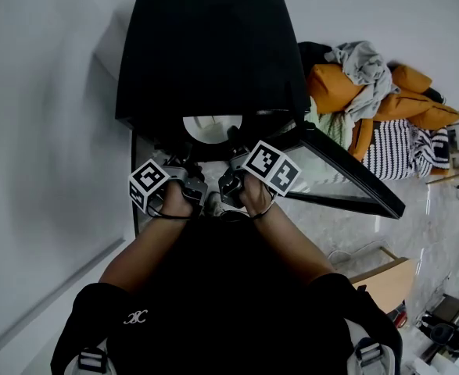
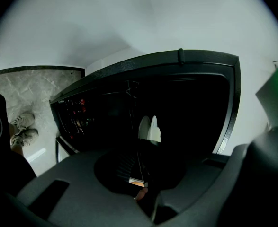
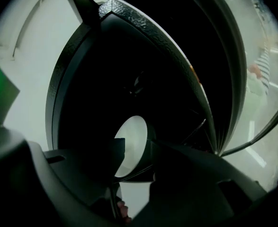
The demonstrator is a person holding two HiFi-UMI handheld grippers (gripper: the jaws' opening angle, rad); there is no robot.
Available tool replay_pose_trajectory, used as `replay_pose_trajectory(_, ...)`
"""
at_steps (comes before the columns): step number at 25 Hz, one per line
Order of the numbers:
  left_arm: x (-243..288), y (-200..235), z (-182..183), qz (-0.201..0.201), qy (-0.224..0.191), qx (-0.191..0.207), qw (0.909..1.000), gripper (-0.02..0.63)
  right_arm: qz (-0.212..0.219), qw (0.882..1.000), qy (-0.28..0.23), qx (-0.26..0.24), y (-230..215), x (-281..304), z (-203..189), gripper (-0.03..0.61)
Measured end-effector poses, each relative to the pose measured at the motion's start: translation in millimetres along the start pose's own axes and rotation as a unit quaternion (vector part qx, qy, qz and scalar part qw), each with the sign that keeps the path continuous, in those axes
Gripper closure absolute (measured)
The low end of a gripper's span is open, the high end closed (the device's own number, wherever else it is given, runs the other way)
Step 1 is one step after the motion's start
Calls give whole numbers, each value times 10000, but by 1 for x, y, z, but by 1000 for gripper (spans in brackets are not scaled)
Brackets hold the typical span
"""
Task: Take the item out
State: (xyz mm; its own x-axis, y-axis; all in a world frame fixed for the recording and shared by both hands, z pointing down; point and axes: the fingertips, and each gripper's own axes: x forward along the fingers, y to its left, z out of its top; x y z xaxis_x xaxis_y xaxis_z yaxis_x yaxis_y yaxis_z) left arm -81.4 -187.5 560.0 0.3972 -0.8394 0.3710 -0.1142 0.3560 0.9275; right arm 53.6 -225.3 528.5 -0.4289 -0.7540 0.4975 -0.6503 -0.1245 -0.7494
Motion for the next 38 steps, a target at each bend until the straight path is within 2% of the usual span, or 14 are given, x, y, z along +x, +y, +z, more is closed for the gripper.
replay_pose_trajectory(4,0,1,0,-26,-7,29,10000,574,63,9959,179,885,1,2,-7,419)
replay_pose_trajectory(8,0,1,1,-92,-48,215,9997,574,150,9773,350,2086,-1,6,-11,419)
replay_pose_trajectory(16,1,3,0,-125,3,89,9999,574,9,9629,519,2649,-4,12,-13,419)
replay_pose_trajectory(19,2,4,0,-148,19,82,9999,574,-47,9605,521,2733,-6,13,-14,432)
replay_pose_trajectory(23,3,3,-1,-162,69,84,9998,574,-349,9656,676,2488,-14,14,-20,540)
replay_pose_trajectory(29,5,4,-2,-200,130,104,9997,574,-392,9728,745,2157,-14,15,-21,545)
replay_pose_trajectory(38,5,2,-2,-258,145,101,9995,574,-324,9702,795,2265,-21,-4,-25,548)
